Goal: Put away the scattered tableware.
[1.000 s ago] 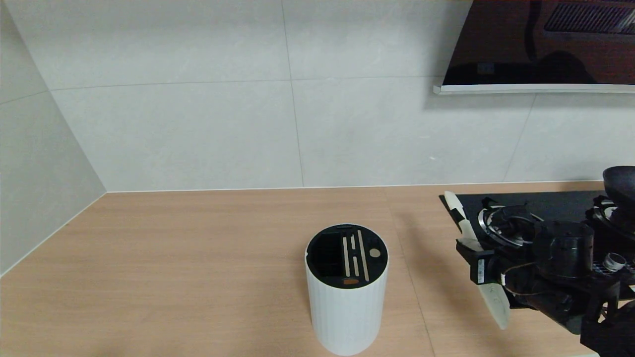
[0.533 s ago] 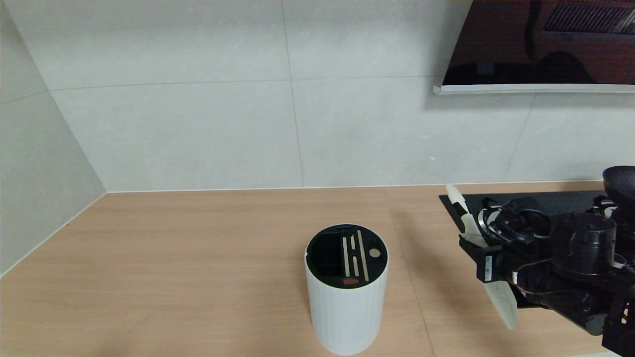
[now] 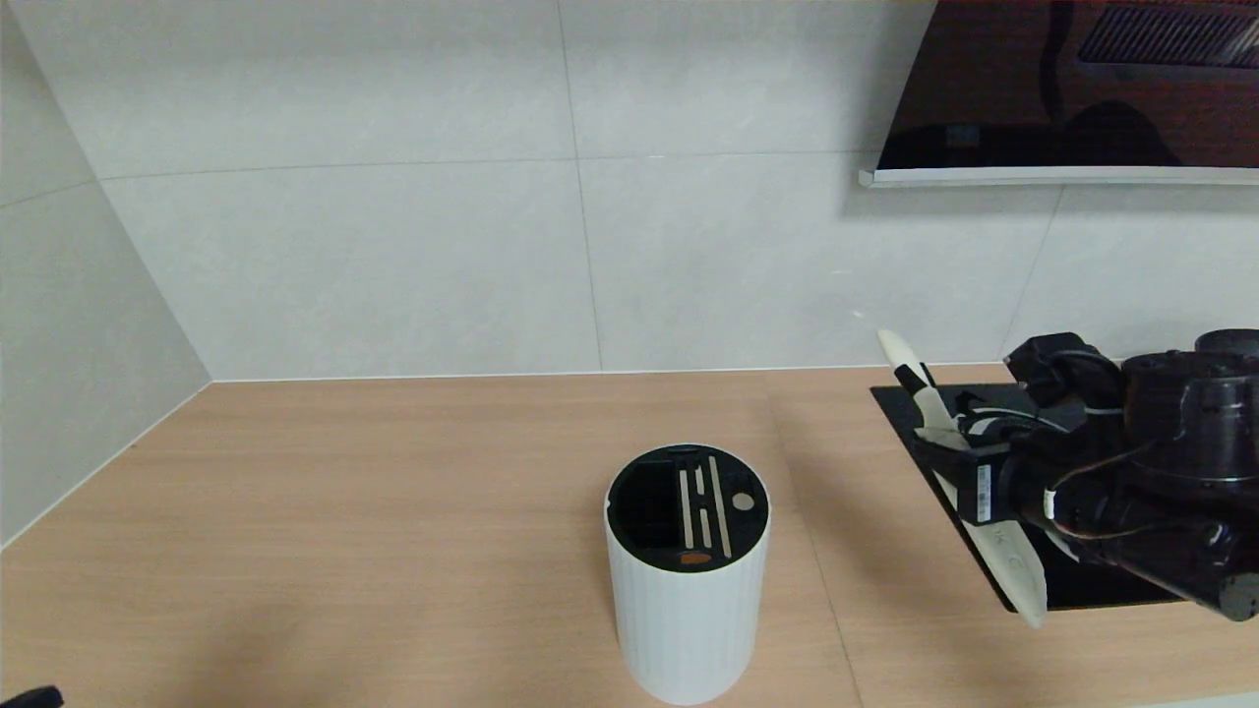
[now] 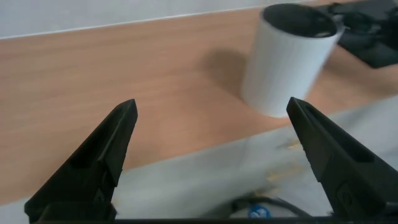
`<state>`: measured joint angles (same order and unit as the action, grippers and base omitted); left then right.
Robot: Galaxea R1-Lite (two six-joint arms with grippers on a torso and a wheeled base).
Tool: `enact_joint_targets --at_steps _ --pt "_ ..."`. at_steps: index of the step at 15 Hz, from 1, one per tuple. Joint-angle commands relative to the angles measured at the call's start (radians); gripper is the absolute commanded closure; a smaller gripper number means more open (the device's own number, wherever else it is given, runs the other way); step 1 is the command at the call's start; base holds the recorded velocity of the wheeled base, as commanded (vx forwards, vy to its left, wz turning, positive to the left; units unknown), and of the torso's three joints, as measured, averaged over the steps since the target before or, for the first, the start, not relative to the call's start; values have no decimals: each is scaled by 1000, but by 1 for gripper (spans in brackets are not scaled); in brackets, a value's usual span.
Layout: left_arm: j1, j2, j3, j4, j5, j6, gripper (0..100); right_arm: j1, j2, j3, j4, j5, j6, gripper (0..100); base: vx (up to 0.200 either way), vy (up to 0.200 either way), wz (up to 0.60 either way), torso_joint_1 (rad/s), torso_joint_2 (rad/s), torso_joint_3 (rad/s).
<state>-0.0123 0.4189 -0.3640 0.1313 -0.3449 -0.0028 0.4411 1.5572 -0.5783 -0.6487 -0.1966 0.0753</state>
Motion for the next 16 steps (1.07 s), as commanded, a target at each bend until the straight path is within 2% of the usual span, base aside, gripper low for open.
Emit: enact_joint_targets --at_steps 1,4,8,10,11,13,14,15,16 --pt "0 254 -141 -28 -59 -16 0 38 -26 -92 40 0 3 100 0 0 0 0 0 0" --pt "-3 446 -213 -125 -101 -17 0 48 -11 -199 135 5 0 100 0 0 0 0 0 0" --pt "-51 649 -245 -279 -101 -20 0 79 10 -345 259 55 0 100 0 0 0 0 0 0" --pt "-81 719 -286 -297 -100 -25 0 107 20 -385 265 55 0 100 0 0 0 0 0 0" --pt "-109 741 -311 -297 -101 -51 0 128 24 -388 265 54 3 100 0 0 0 0 0 0" --pt "-186 767 -365 -298 -103 -172 0 150 40 -384 265 52 4 100 0 0 0 0 0 0" --pt "-207 781 -378 -302 -105 -207 0 154 43 -382 265 52 4 100 0 0 0 0 0 0" --pt "-275 833 -398 -340 -109 -298 0 196 49 -379 265 43 14 100 0 0 0 0 0 0" --pt "-314 857 -389 -384 -108 -345 0 211 47 -382 265 39 21 100 0 0 0 0 0 0"
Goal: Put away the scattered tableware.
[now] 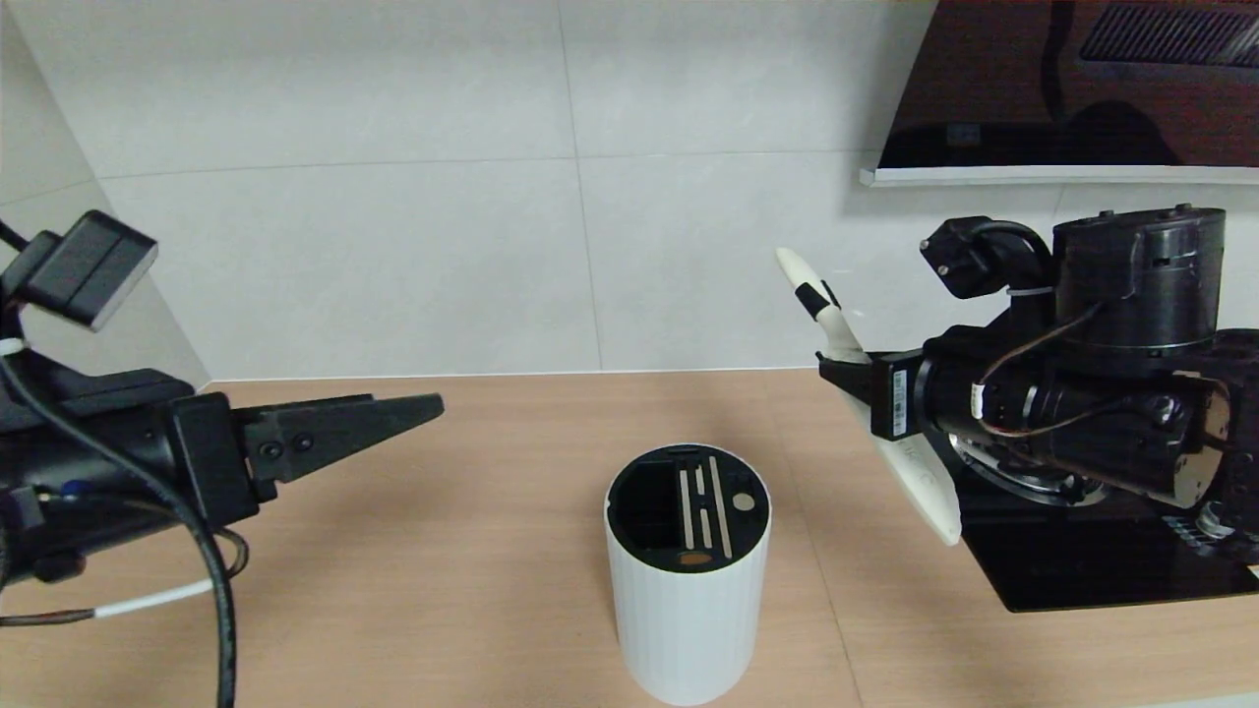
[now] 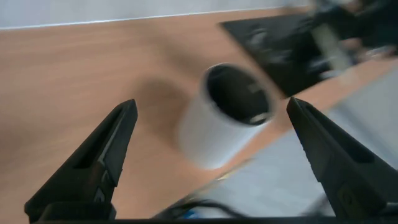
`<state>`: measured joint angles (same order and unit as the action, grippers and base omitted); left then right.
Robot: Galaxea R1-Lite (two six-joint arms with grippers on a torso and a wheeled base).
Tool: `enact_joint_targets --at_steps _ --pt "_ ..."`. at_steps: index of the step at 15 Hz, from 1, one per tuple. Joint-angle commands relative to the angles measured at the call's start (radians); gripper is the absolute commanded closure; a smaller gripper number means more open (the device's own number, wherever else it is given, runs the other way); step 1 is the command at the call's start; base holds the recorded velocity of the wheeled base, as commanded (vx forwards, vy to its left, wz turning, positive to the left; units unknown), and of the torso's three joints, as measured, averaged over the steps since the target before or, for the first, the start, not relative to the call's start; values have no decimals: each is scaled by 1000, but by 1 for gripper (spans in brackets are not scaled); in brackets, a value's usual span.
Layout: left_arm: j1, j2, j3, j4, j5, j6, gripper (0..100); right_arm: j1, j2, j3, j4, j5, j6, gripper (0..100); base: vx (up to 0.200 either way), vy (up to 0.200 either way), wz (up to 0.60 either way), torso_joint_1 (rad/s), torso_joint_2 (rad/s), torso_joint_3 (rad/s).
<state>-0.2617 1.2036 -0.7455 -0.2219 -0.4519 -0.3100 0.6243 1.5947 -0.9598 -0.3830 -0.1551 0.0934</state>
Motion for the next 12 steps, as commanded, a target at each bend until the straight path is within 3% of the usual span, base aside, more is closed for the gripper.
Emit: enact_joint_targets --at_steps 1,3,5,6,9,10,11,12 --pt "-82 88 12 -85 -1 -77 0 41 8 0 -1 -6 9 100 0 0 0 0 0 0" --pt "-106 100 38 -171 -1 -115 0 72 10 0 -1 -20 23 100 0 0 0 0 0 0" --pt "-119 102 43 -180 -2 -121 0 83 11 3 -2 -31 25 100 0 0 0 0 0 0" --pt "-152 108 40 -182 -1 -147 0 109 11 3 -2 -43 42 100 0 0 0 0 0 0" --pt "-198 136 38 -252 -2 -282 0 147 19 -2 -4 -47 78 100 0 0 0 0 0 0" --pt "-209 162 41 -312 -2 -351 0 163 22 -7 -5 -47 108 100 0 0 0 0 0 0" --pt "-220 180 41 -340 -2 -393 0 175 28 -10 -5 -47 121 100 0 0 0 0 0 0" --pt "-220 180 41 -340 -2 -393 0 175 28 -10 -5 -47 121 100 0 0 0 0 0 0"
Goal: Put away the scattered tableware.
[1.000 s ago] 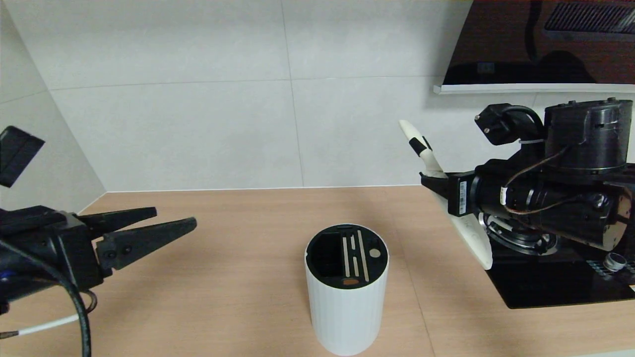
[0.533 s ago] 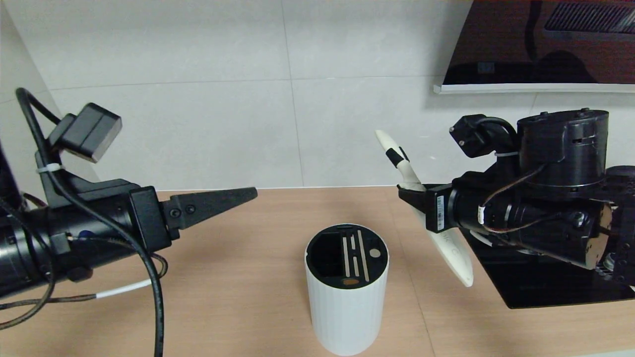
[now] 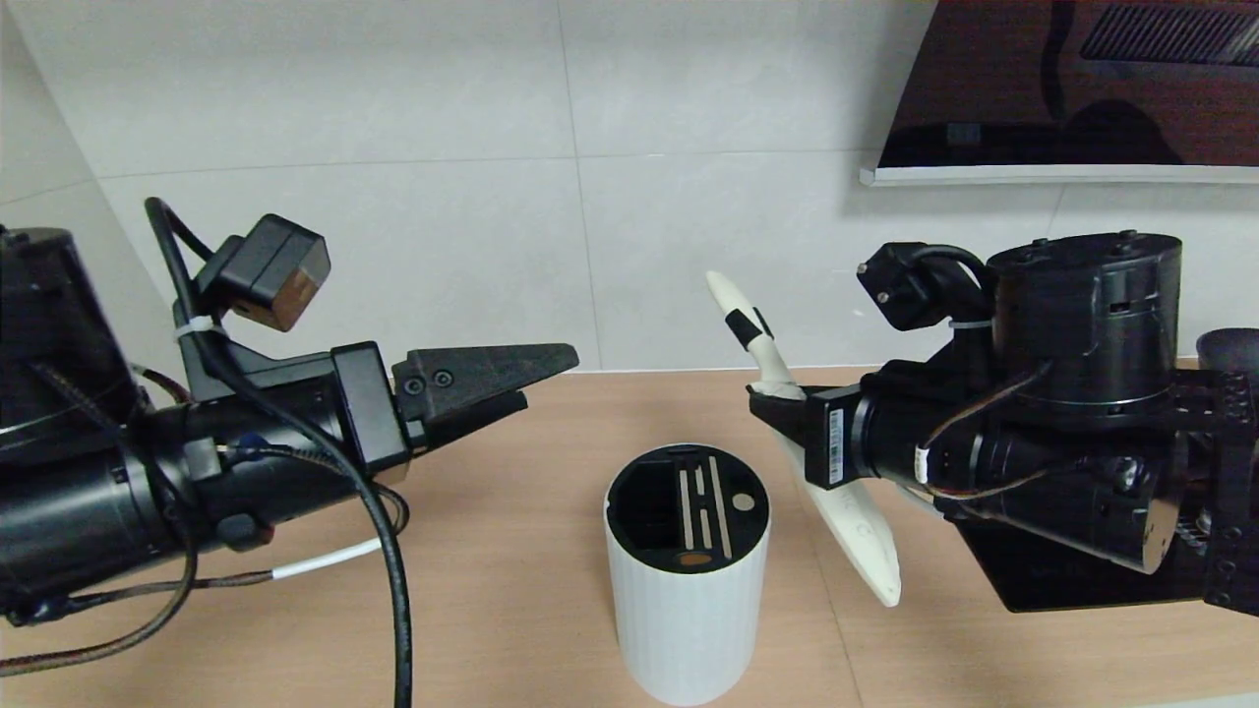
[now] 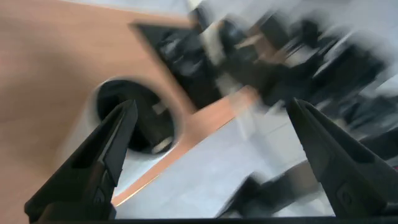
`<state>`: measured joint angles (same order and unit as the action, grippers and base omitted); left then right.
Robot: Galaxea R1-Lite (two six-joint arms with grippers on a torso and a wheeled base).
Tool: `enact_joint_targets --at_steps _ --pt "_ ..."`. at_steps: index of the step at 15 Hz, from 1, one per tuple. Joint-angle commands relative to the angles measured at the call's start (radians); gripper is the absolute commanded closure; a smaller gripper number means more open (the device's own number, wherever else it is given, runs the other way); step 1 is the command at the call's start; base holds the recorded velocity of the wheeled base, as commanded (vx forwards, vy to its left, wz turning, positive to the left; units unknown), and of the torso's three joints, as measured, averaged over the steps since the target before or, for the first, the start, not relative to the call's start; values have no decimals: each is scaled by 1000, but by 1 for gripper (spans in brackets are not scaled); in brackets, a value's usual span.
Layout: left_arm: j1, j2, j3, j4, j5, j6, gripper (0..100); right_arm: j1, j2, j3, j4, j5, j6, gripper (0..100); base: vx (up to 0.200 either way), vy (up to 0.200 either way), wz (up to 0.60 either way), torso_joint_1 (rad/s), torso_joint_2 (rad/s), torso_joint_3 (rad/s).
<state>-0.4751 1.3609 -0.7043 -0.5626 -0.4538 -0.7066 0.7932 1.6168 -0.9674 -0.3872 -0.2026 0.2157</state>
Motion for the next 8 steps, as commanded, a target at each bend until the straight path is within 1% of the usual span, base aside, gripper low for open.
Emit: enact_joint_targets --at_steps 1,3,4,5,6,8 --pt "-30 72 0 -56 4 -77 0 24 23 -4 -4 0 8 100 0 0 0 0 0 0" --pt "-36 99 0 -96 6 -114 0 41 35 -24 -2 0 39 100 0 0 0 0 0 0" --pt "-46 119 -1 -126 11 -145 0 60 40 -36 1 -1 65 100 0 0 0 0 0 0" --pt "-53 133 -1 -157 24 -172 0 74 40 -40 4 -1 76 100 0 0 0 0 0 0" --pt "-68 156 -1 -195 53 -200 0 86 41 -42 4 -1 80 100 0 0 0 0 0 0" --pt "-96 196 -3 -246 104 -205 0 104 44 -54 4 -1 109 100 0 0 0 0 0 0"
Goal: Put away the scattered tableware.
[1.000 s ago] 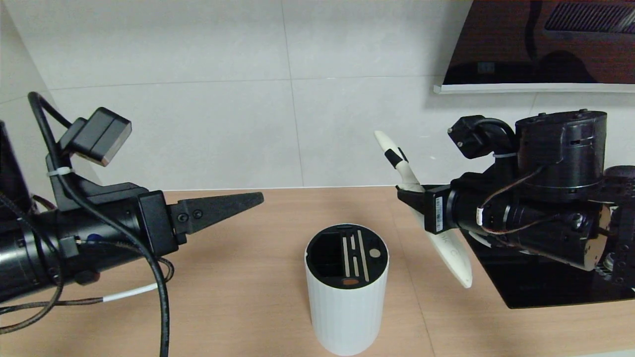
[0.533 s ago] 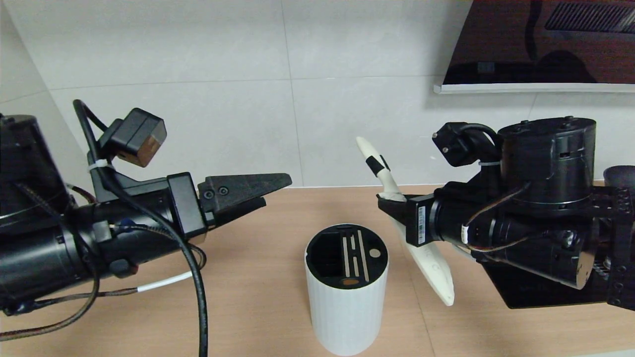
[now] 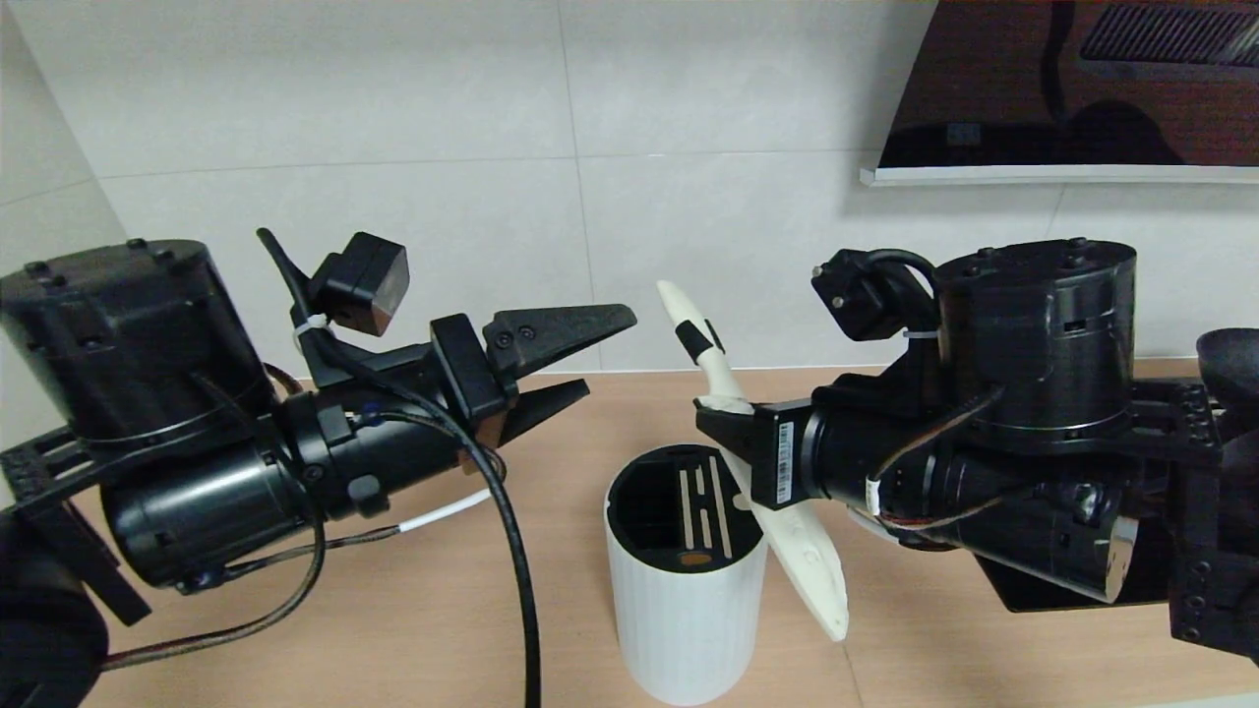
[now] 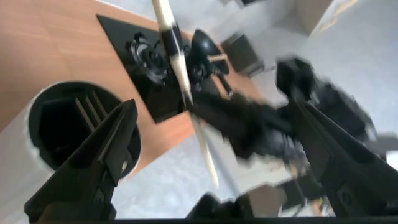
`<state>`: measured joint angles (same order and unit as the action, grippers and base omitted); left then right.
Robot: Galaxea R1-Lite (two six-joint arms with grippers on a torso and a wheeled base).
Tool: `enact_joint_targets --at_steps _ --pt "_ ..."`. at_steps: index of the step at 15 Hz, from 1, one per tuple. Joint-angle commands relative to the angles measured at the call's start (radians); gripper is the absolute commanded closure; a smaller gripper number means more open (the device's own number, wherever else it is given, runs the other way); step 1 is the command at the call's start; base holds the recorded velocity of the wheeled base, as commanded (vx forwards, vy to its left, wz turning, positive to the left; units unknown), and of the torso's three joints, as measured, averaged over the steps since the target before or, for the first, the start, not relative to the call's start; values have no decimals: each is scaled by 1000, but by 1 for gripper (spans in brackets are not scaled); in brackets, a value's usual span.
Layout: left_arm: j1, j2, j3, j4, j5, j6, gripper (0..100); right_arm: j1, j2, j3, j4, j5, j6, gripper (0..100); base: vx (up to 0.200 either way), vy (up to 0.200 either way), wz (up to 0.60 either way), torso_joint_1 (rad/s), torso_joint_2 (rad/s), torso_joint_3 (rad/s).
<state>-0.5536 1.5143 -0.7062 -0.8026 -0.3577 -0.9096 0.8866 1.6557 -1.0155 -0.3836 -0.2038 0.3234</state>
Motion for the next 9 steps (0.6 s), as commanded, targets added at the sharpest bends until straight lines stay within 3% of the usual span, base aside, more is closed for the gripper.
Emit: enact_joint_targets --at_steps 1,3,9 --pt "-38 70 -3 -38 43 -3 0 25 10 -15 0 0 25 100 0 0 0 0 0 0" --pt "-57 101 -3 -79 80 -3 0 38 18 -17 0 0 37 100 0 0 0 0 0 0" --pt "-72 126 -3 -89 80 -5 0 92 21 -17 -3 3 60 100 0 0 0 0 0 0"
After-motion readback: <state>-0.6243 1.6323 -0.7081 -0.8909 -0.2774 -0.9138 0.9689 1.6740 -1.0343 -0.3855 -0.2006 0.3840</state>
